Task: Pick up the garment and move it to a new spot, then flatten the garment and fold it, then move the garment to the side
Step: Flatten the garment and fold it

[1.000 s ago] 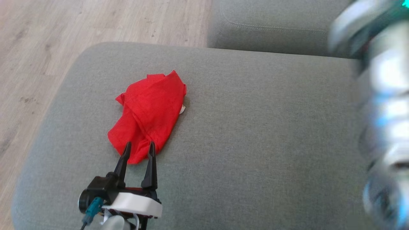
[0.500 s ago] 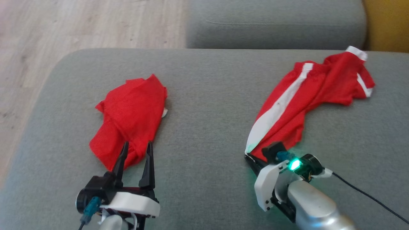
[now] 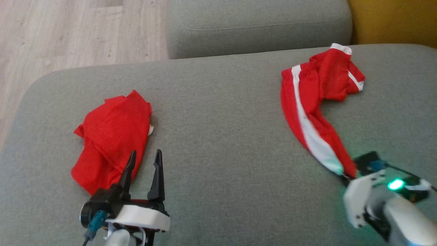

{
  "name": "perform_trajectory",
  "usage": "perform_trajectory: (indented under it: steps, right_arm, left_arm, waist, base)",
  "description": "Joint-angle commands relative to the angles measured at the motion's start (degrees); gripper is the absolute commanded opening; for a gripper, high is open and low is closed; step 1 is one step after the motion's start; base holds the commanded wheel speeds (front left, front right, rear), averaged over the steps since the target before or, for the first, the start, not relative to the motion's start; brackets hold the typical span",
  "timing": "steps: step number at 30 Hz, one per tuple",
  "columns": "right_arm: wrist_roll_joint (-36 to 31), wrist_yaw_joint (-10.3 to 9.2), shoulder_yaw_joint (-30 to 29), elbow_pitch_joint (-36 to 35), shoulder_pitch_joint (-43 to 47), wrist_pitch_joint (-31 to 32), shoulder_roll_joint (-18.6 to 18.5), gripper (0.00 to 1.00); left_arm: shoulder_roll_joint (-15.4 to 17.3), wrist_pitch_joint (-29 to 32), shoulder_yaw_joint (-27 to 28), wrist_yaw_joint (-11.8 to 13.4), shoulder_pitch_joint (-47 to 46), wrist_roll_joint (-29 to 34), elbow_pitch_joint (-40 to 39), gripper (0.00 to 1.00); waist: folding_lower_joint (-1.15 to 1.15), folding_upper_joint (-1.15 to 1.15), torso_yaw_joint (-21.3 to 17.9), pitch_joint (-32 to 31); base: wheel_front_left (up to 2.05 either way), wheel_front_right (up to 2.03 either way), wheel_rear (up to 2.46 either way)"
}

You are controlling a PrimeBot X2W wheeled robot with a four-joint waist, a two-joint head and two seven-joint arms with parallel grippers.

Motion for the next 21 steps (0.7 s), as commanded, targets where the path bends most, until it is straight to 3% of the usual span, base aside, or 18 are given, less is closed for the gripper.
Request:
perform_trajectory:
  steps: [1, 5, 6, 7, 13, 17, 21]
  right_arm:
    - [-1.41, 0.36, -0.56, -1.19, 2.59, 1.89, -2.27, 0.0]
    - [-4.35, 0.36, -9.29, -10.97, 6.92, 4.72, -2.83, 0.0]
    - [-5.72, 0.36, -11.9, -13.74, 7.82, 4.57, -2.29, 0.58]
    - [-7.08, 0.36, -14.5, -16.35, 8.77, 4.54, -1.31, 1.0]
    - [-14.84, 0.36, -26.69, -30.34, 11.94, 0.15, 8.75, 1.0]
    - [-17.47, 0.36, -28.82, -35.16, 11.57, -7.38, 13.88, 1.0]
    - [-16.17, 0.36, -28.34, -36.39, 10.41, -16.27, 15.96, 1.0]
  left_arm:
    - [-0.04, -0.56, 2.37, 0.12, -2.03, 0.39, -2.03, 1.0]
    - [-0.05, -0.56, 2.44, 0.02, -2.15, 0.46, -2.27, 1.0]
    - [-0.05, -0.56, 2.39, -0.04, -2.25, 0.51, -2.23, 1.0]
    - [-0.06, -0.56, 2.32, -0.1, -2.39, 0.53, -2.15, 1.0]
    - [-0.06, -0.56, 1.79, -0.44, -3.39, 0.59, -1.61, 1.0]
    - [-0.06, -0.56, 1.79, -0.62, -3.81, 0.92, -1.29, 1.0]
    - [-0.07, -0.56, 1.84, -0.82, -3.9, 1.27, -1.29, 1.0]
  waist:
    - [0.0, 0.0, -0.38, 0.07]
    - [0.0, 0.0, -1.11, 0.68]
    - [0.0, 0.0, -1.15, 0.84]
    - [0.0, 0.0, -1.14, 0.97]
    - [0.0, 0.0, -0.37, 1.55]
    - [0.0, 0.0, 0.48, 1.56]
    - [0.0, 0.0, 1.3, 1.5]
  base:
    - [0.0, 0.0, 0.0]
    - [0.0, 0.0, 0.0]
    - [0.0, 0.0, 0.0]
    - [0.0, 0.0, 0.0]
    - [0.0, 0.0, 0.0]
    - [0.0, 0.0, 0.0]
    - [0.0, 0.0, 0.0]
